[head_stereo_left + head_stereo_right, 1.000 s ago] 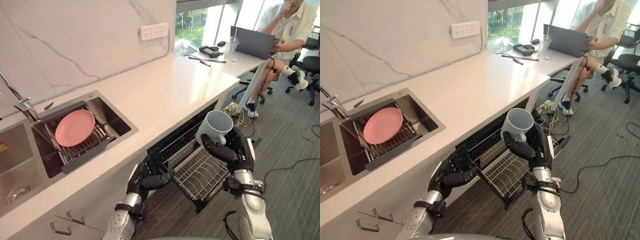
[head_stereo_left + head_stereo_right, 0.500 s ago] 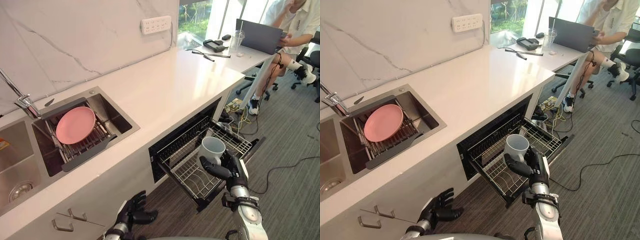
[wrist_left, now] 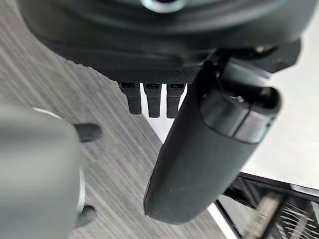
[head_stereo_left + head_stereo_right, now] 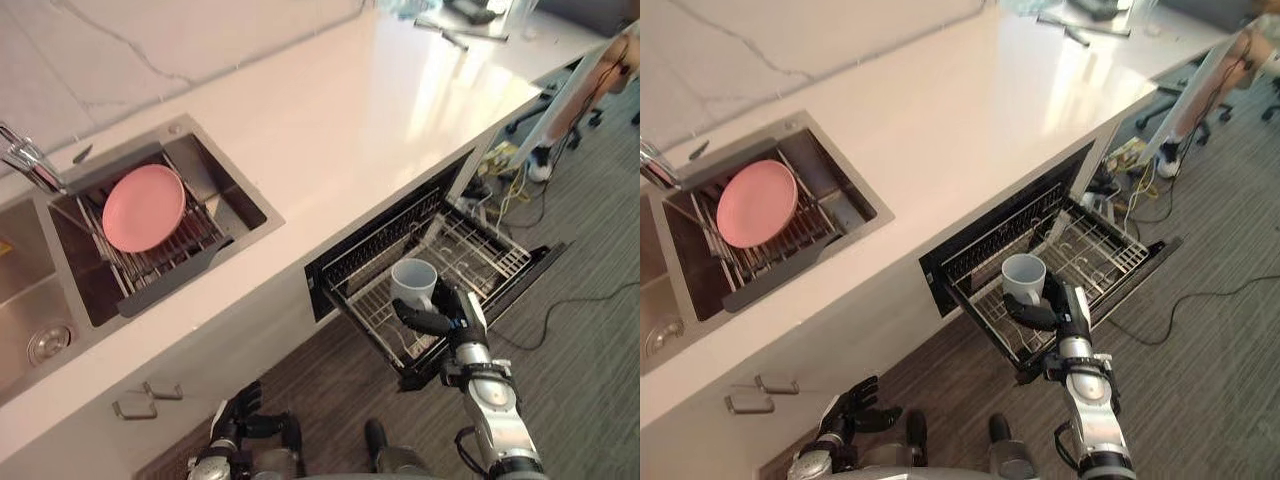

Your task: Walk over to the sink, pick up the cup, carry it to the dishwasher, place the cup inside the dishwasher, then close the dishwasher door

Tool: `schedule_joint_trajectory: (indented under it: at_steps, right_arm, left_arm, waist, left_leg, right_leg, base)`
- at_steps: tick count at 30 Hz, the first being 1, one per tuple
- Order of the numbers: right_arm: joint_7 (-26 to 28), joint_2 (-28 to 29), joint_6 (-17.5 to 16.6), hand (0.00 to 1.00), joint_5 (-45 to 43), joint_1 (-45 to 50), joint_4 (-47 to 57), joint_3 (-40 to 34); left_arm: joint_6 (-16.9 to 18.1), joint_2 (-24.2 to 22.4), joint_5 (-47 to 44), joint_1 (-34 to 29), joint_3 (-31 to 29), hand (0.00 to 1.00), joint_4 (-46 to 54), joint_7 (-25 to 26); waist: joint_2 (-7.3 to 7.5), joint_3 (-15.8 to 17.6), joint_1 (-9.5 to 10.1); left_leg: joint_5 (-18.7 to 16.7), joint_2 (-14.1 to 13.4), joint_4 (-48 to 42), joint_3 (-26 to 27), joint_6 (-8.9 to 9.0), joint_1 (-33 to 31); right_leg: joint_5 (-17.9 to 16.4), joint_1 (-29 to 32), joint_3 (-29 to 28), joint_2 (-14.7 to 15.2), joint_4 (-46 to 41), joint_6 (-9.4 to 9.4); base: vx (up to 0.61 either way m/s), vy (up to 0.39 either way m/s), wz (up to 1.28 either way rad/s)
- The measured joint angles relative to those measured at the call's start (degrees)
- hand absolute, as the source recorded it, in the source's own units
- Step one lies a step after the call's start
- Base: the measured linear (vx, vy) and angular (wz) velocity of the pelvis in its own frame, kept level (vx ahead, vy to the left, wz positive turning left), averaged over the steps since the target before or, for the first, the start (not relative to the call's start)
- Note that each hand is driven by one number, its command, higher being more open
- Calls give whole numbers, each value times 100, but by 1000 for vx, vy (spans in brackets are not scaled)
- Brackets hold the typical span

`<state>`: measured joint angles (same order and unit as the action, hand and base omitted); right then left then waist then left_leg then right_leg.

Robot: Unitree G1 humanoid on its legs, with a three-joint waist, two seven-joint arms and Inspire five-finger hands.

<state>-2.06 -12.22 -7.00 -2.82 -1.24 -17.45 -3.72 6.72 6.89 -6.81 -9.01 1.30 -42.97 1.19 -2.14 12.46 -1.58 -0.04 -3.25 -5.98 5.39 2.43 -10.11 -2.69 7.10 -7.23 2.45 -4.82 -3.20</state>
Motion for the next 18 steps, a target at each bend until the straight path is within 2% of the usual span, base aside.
schedule_joint_trajectory:
  at_steps: [2,6,10,13,18]
  right_arm:
    - [-82,-201,1,30,3,-376,-233,98]
    - [-188,-249,4,30,1,-798,-327,229]
    - [-311,-249,5,30,1,-990,-342,354]
    - [-381,-247,6,30,0,-1062,-341,427]
    - [-674,-248,20,30,16,-1442,-340,409]
  left_arm:
    - [33,-63,-1,160,-5,90,18,60]
    - [134,-156,-10,336,-3,90,32,137]
    - [171,-204,-55,435,0,90,68,167]
    - [175,-223,-66,439,2,90,157,269]
    - [242,-262,-119,522,5,90,256,366]
  waist:
    - [-72,252,94]
    - [-101,571,181]
    - [-99,730,250]
    - [-101,742,310]
    - [-90,877,400]
  left_leg:
    - [-46,-59,-335,-4,0,-337]
    - [-111,-103,-479,-7,-63,-602]
    - [-97,-108,-615,-12,-84,-798]
    - [-82,-101,-634,-8,-89,-906]
    - [-20,-163,-618,5,-62,-989]
  right_leg:
    - [-1,265,10,-1,-192,-1]
    - [-14,600,18,-42,-458,4]
    - [-129,904,85,-40,-829,26]
    - [-277,1124,132,-37,-1073,113]
    - [-331,1300,310,-27,-1234,139]
  base:
    - [-36,-15,-3]
    - [-81,-11,-2]
    - [-108,-25,3]
    - [-77,-37,4]
    - [-26,-45,-2]
